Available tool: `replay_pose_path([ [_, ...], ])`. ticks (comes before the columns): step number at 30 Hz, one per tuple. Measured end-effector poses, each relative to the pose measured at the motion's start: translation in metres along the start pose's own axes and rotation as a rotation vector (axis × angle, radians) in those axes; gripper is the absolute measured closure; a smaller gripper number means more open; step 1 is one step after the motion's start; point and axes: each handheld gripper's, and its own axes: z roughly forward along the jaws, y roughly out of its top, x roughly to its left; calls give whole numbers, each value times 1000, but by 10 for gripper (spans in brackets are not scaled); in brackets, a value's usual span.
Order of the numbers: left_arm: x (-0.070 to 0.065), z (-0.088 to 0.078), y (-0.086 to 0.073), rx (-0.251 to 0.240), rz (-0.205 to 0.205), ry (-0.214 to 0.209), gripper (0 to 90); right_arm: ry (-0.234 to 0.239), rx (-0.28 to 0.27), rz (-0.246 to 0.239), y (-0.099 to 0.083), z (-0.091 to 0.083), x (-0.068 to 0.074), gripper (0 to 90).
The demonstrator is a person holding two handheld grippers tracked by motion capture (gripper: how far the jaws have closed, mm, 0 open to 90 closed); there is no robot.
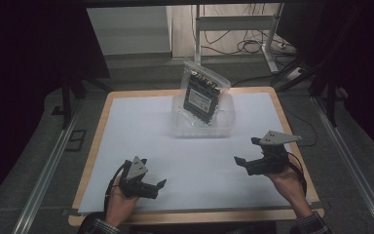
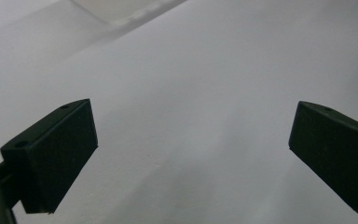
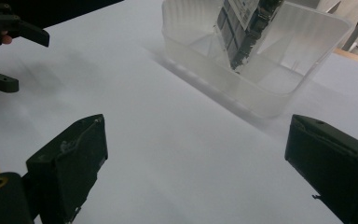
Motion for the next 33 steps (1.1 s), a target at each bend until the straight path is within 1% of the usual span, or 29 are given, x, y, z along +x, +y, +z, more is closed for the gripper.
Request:
replay_pose_path([
  [9, 0, 0, 0, 1, 1, 1, 7, -8, 0, 4, -5, -8, 2, 58],
  [20, 0, 0, 0, 1, 2, 1, 7, -14, -2, 4, -11, -15, 4, 58],
  [33, 0, 0, 0, 3, 3, 2, 7, -26, 10, 7, -20, -21, 5, 59],
])
